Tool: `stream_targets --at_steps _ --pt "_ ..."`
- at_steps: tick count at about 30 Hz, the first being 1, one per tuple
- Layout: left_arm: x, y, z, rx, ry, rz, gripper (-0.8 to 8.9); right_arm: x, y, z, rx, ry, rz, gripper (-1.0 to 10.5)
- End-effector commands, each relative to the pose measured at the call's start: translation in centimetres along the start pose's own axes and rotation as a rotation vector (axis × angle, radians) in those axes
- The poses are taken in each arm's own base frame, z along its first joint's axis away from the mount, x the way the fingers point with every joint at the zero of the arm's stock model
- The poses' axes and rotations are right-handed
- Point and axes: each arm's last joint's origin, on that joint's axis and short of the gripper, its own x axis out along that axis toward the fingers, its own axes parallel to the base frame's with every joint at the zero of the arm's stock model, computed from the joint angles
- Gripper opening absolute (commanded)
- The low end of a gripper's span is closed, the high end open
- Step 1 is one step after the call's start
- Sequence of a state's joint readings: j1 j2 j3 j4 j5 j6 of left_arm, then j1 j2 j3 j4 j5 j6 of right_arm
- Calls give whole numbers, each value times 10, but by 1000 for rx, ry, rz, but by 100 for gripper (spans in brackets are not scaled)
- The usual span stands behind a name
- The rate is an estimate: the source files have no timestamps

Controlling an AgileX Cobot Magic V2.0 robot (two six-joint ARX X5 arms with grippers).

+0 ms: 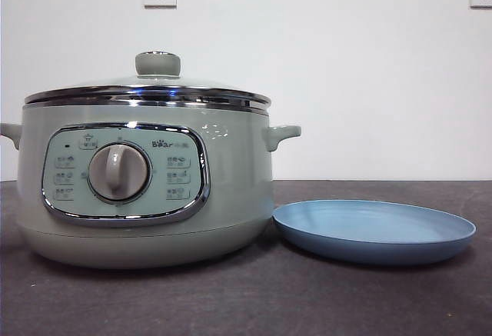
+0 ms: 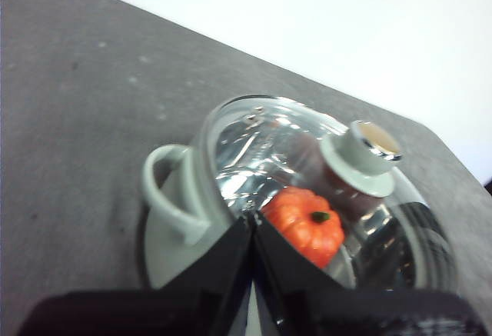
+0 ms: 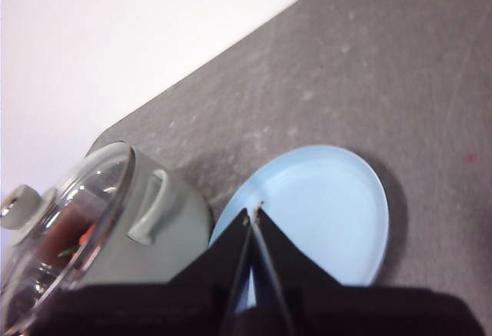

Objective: Take the pumpkin out from the steamer,put the pumpkin in the blue plate,close the lid

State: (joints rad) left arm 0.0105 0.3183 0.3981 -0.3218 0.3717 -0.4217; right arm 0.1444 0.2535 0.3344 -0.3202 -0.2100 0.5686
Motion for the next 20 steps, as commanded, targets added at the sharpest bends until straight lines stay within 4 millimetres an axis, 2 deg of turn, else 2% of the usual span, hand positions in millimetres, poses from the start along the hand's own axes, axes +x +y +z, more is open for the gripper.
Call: stream_targets --at_steps 1,13,20 --pt "2 -6 13 72 20 -24 -8 -3 12 18 -79 1 4 -16" --pt "8 -31 65 193 159 -147 -8 -10 64 92 -349 139 27 -16" --pt "7 -41 86 232 213 -137 2 -9 83 116 -398 250 113 11"
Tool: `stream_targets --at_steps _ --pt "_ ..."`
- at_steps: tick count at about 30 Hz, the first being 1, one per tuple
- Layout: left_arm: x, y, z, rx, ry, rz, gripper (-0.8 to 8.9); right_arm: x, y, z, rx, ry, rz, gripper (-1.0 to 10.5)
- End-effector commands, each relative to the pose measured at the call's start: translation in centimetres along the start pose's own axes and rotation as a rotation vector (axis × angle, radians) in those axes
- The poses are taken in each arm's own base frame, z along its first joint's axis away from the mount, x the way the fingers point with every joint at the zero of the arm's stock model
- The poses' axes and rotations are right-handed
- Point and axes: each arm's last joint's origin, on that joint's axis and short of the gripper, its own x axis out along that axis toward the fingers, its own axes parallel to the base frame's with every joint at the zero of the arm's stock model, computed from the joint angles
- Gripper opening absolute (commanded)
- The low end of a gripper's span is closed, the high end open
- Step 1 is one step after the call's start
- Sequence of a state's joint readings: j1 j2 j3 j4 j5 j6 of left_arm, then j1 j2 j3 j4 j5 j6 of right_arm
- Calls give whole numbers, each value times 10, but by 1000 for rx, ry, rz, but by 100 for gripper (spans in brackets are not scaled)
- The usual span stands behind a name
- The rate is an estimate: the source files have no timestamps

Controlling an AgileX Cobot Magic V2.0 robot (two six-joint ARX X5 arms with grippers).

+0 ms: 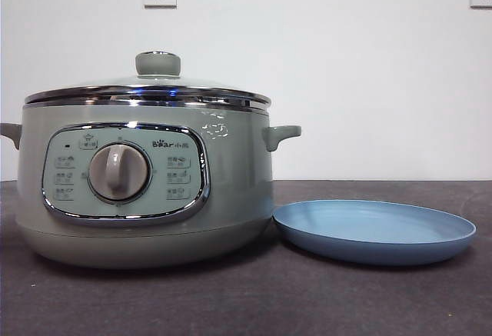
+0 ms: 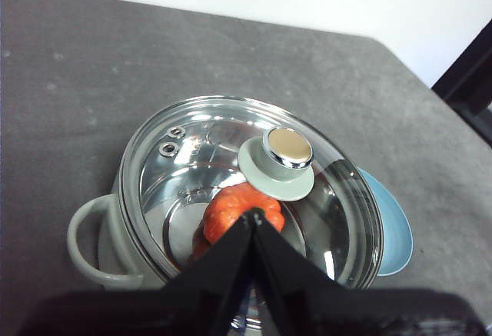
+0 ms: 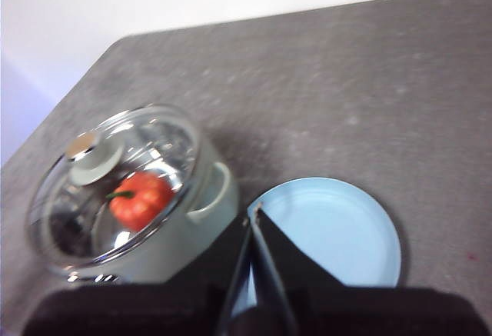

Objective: Take the pumpkin out from the steamer,put the pumpkin in the blue plate,close the lid

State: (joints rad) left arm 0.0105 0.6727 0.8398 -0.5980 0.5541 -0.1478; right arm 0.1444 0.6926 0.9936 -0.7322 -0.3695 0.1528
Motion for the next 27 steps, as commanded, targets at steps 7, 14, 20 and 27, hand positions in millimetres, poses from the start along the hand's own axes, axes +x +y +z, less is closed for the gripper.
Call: stream_targets --at_steps 7,14,20,27 --pt "-5 -7 13 62 -16 -13 385 9 0 12 -34 61 43 352" --pt "-5 -7 14 69 -30 -12 386 18 -4 12 -15 99 39 419" --pt "8 -4 28 62 0 -24 386 25 -6 12 -7 120 39 419" --pt "38 -15 54 118 66 -39 386 25 -6 12 -6 124 38 418"
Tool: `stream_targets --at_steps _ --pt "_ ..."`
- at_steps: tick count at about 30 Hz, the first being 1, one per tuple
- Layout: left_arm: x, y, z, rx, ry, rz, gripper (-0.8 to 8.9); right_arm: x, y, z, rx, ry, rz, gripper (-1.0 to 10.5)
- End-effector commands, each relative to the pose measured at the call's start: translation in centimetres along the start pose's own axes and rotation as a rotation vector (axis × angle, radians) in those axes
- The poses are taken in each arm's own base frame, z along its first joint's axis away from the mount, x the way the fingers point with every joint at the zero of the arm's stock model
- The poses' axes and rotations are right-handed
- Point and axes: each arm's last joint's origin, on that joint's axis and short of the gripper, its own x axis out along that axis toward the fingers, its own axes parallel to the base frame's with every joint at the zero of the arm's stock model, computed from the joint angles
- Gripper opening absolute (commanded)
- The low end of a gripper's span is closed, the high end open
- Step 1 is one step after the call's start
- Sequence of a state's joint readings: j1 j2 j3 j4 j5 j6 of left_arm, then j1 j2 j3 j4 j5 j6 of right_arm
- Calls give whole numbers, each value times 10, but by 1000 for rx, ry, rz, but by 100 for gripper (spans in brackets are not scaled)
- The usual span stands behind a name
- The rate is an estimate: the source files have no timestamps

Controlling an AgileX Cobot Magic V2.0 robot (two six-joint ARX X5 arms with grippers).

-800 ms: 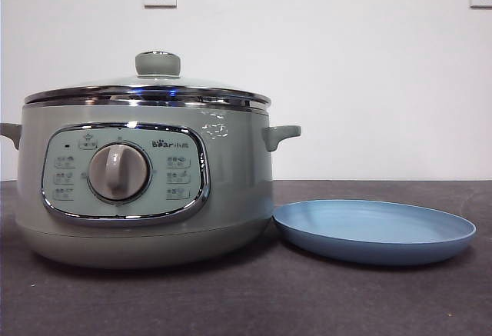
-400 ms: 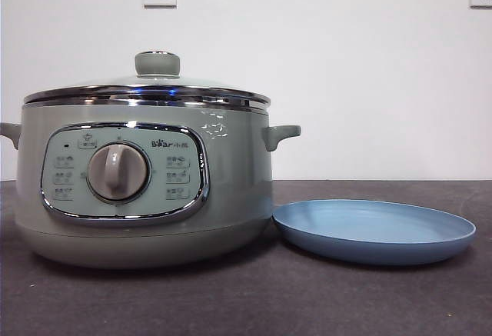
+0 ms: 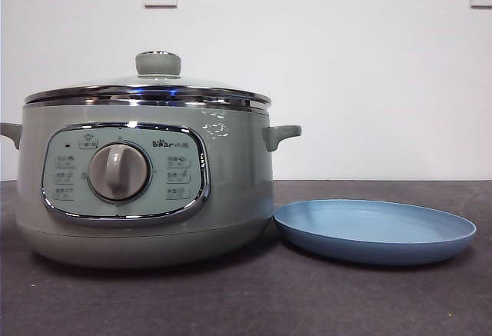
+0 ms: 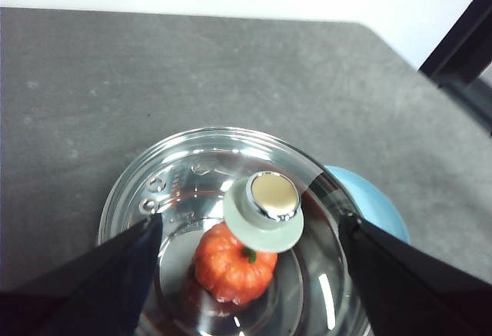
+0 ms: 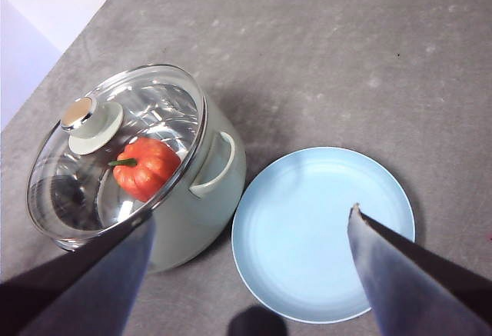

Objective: Take the pumpkin out from the steamer,put the pumpkin in the blue plate,close the lid

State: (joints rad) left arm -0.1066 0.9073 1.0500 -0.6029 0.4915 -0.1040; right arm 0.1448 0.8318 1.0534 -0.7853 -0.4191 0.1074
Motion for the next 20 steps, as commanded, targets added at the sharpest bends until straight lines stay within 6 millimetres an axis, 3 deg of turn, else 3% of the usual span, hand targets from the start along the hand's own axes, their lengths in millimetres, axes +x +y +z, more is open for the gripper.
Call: stream_targets --at_steps 1,8,20 --pt "13 -7 9 51 25 -1 386 0 1 0 -11 -4 4 418" --pt "58 -24 15 135 128 26 386 0 0 0 -7 5 3 418" --pt "127 -44 -2 232 223 35 385 0 0 -1 -6 9 3 414"
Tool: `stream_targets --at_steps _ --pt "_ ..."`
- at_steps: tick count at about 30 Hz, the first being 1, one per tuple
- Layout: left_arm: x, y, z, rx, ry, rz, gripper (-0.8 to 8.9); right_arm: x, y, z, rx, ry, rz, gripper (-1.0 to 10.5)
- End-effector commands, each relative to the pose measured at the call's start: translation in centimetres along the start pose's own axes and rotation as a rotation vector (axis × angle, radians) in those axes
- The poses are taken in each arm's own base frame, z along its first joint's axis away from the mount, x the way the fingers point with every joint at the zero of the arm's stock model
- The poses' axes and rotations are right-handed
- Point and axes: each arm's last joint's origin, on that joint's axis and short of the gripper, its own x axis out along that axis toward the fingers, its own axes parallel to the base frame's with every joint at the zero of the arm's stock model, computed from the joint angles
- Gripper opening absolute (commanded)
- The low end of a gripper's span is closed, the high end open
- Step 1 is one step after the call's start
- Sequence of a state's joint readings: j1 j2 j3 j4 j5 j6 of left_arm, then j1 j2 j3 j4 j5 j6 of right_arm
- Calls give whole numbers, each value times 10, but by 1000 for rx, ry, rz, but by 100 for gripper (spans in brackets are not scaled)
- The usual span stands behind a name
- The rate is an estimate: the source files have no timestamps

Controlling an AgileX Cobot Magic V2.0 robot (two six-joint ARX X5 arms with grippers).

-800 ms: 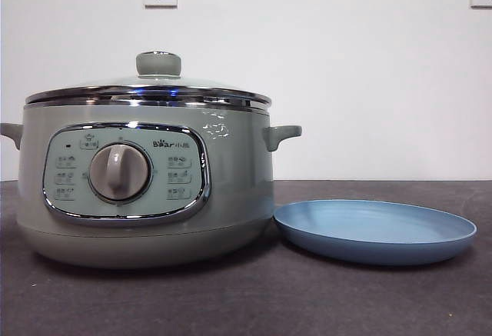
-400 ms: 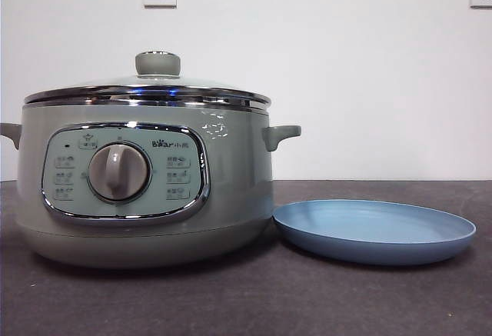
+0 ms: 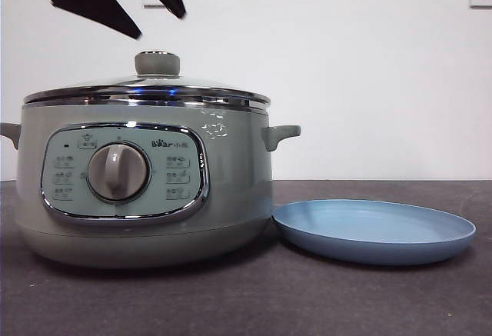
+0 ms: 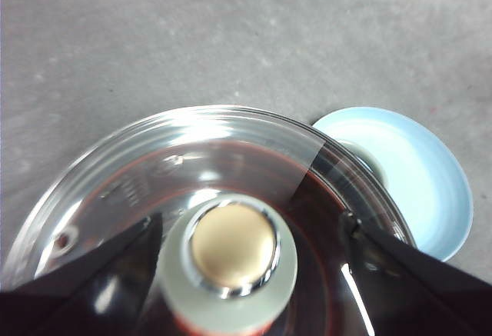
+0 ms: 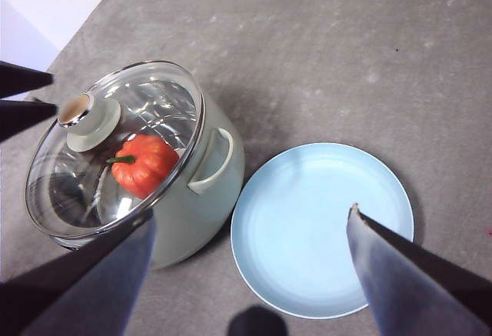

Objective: Take the pumpkin out from the steamer,put the pumpkin in the blue plate,close the lid

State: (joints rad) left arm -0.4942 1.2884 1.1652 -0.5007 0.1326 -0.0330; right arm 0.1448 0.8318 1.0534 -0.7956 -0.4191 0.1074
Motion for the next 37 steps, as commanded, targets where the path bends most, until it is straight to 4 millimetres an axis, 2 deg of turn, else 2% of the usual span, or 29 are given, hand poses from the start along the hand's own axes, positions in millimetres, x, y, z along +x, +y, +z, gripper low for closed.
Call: stream_targets --at_steps 1,7,16,18,23,31,37 --pt "12 -1 -1 26 23 0 385 0 0 0 -10 0 3 414" --pt "29 1 -7 32 85 21 385 0 0 0 -10 0 3 414" --pt "31 2 -9 30 107 21 371 0 0 0 -10 0 3 413" --pt "31 2 -10 33 113 20 307 0 0 0 -10 0 3 412" --pt "31 2 -10 61 119 19 -2 0 0 0 -10 -1 3 410" --pt "28 2 -7 68 85 37 -9 0 0 0 4 -1 3 410" --pt "5 1 8 72 4 119 -9 0 1 0 14 -1 4 409"
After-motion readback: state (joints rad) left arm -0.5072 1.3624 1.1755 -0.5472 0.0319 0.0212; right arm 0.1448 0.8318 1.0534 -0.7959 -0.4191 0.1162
